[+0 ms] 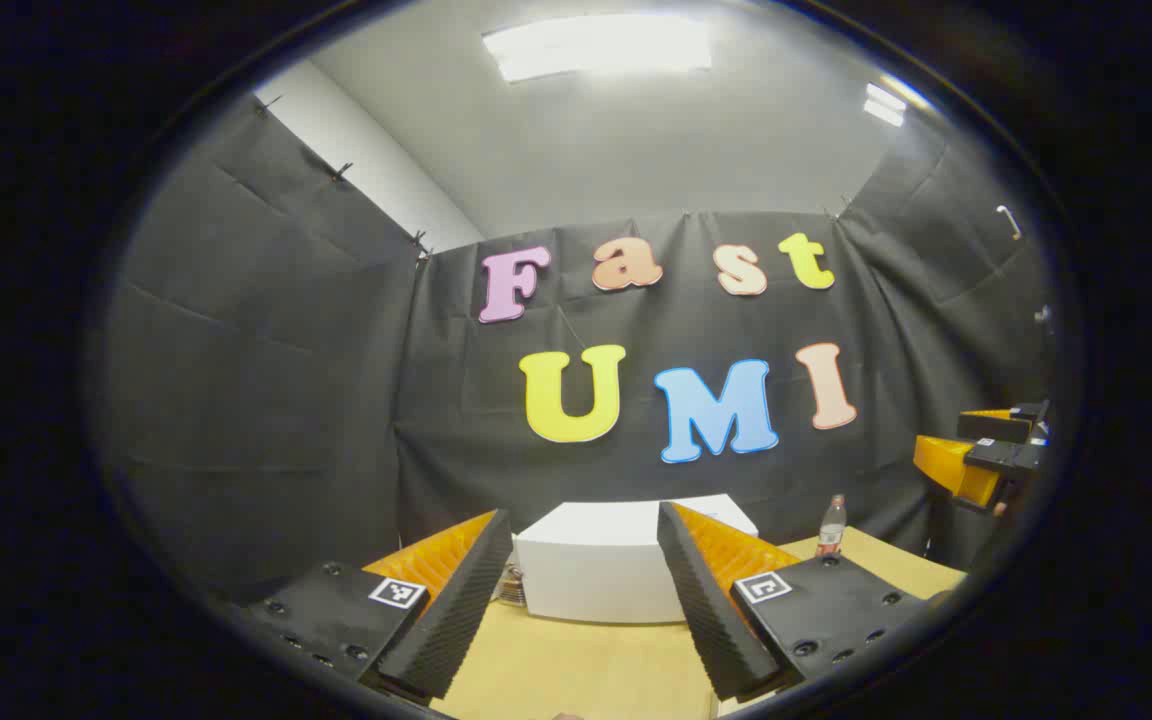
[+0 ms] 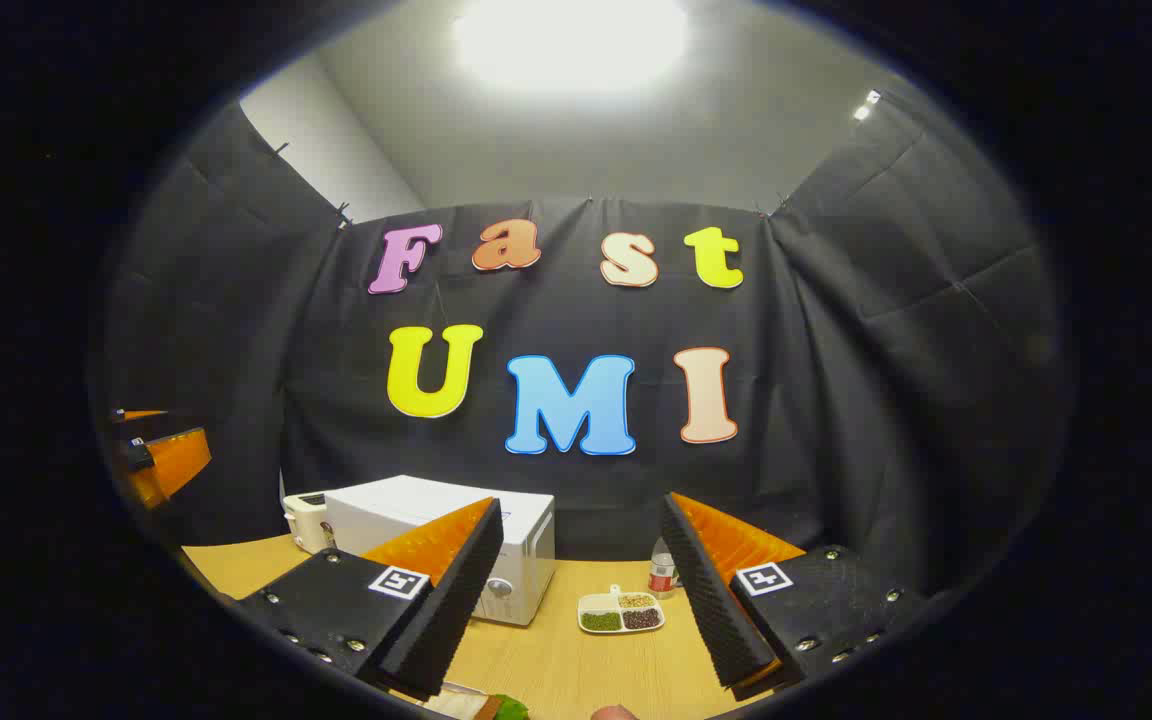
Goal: Open the microwave oven with the left hand, put the food in, and close the microwave oven.
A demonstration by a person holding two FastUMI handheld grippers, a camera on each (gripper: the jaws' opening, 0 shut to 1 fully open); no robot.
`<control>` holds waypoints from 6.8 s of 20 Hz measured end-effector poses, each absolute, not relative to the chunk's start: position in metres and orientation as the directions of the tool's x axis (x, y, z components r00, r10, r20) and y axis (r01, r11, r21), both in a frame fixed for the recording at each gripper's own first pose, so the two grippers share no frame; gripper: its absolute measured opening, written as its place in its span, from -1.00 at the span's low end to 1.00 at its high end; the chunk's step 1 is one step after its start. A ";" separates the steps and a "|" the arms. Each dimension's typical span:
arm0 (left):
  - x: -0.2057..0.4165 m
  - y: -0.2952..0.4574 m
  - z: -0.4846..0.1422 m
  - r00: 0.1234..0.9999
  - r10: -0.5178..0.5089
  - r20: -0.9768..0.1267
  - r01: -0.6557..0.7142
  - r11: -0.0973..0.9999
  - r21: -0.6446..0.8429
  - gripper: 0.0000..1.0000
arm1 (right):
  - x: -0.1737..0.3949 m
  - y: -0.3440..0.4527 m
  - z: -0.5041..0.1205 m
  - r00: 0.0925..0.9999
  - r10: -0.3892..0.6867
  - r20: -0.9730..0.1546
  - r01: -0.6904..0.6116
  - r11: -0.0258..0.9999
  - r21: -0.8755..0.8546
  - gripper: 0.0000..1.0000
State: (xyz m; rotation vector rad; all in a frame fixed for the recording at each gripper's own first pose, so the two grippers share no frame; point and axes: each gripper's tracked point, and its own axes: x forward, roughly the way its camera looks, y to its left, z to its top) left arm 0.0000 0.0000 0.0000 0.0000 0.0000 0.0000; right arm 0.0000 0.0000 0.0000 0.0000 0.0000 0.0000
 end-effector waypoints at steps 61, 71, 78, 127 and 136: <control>0.128 -0.075 -0.305 0.861 -0.222 -0.458 0.212 0.974 -0.074 -0.68 | -0.020 -0.033 -0.072 0.983 -0.101 -0.154 0.099 0.995 -0.018 0.91; 0.055 0.111 -0.304 0.867 0.062 -0.494 -0.119 0.989 -0.085 -0.73 | -0.058 0.027 -0.089 0.954 0.171 -0.246 -0.173 0.985 0.016 0.92; 0.046 0.139 -0.303 0.872 0.011 -0.489 -0.052 0.996 -0.071 -0.71 | -0.040 0.079 -0.130 0.890 0.244 -0.385 -0.225 0.970 0.093 0.92; 0.035 0.288 -0.200 0.940 0.141 -0.309 -0.170 0.983 -0.069 0.90 | 0.059 0.263 -0.226 0.604 0.525 -0.600 0.060 0.721 0.690 -0.24; 0.056 0.302 -0.223 0.923 0.129 -0.362 -0.167 0.983 -0.075 0.92 | 0.165 0.295 -0.238 0.798 0.391 -0.458 0.113 0.650 0.752 -0.24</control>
